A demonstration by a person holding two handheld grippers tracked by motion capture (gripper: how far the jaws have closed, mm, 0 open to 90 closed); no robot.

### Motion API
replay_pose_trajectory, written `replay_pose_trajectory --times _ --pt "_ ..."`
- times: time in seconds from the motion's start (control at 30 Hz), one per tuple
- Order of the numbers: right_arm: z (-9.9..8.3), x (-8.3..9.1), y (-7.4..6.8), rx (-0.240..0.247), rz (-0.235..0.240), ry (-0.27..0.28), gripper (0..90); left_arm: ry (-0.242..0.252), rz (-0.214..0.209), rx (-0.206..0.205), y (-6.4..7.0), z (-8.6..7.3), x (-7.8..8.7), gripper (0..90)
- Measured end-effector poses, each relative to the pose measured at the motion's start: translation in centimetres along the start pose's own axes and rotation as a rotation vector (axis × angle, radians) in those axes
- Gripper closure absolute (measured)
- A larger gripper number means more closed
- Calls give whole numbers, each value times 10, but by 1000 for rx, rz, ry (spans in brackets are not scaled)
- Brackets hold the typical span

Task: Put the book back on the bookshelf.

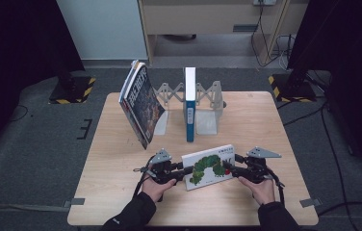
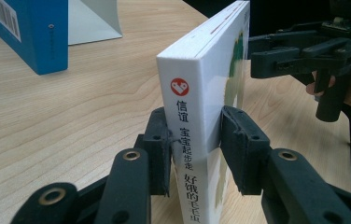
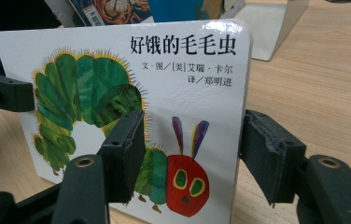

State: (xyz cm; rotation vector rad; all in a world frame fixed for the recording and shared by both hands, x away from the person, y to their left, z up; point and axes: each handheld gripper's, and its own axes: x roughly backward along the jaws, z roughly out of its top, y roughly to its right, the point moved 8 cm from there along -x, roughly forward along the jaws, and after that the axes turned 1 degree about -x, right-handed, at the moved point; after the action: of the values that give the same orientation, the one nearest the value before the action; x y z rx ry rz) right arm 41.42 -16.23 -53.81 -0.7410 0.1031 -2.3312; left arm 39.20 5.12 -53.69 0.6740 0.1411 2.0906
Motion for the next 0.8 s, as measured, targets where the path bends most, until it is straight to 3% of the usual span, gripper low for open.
replay_pose_trajectory --times 0.17,0.2,0.43,0.8 --pt "-1 0 0 2 0 0 395 -4 -23 0 2 -2 -3 575" --pt "0 0 -1 -1 0 0 394 -10 -20 -27 2 -3 -3 581" --pt "0 1 -2 8 6 0 394 -34 -44 -43 7 -6 -8 603" --pt "-1 0 -3 7 9 1 392 -44 -81 -39 12 -10 -18 611"
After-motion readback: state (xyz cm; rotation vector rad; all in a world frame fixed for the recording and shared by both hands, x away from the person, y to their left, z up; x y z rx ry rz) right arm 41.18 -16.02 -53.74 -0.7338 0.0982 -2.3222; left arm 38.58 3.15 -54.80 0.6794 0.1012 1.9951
